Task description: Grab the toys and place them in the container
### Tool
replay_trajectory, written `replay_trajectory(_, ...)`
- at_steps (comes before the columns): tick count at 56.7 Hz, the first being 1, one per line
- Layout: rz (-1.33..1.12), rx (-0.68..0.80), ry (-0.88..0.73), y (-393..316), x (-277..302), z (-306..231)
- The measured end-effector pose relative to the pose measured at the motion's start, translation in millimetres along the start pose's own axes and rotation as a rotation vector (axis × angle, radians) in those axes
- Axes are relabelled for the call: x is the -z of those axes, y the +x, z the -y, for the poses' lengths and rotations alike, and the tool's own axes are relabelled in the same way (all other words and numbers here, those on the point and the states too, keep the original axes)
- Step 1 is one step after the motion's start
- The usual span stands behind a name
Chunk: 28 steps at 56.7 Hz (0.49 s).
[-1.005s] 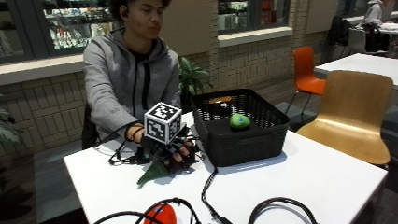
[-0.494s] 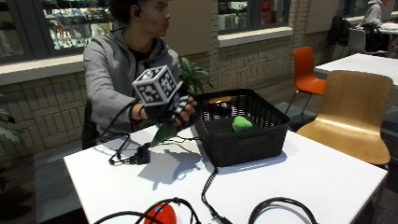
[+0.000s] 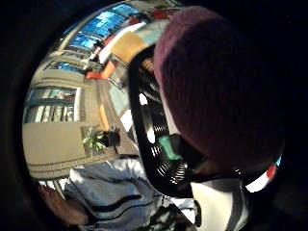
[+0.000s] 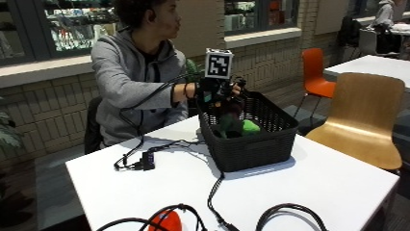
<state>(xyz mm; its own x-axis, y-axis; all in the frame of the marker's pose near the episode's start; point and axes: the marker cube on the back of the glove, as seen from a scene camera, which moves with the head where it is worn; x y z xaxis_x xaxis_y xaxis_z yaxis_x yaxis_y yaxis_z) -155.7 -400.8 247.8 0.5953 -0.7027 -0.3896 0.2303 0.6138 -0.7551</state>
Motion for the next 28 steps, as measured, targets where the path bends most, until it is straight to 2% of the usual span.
replay_trajectory(4, -0.044, -0.091, 0.014, 24, -7, -6)
replay_trajectory(8, 0.146, -0.067, 0.046, 39, -7, -22)
replay_trajectory(11, 0.164, -0.115, 0.041, 65, -13, -37)
replay_trajectory(17, 0.143, -0.307, 0.006, 132, -36, -70)
replay_trajectory(28, 0.340, -0.728, 0.050, 266, -89, -151)
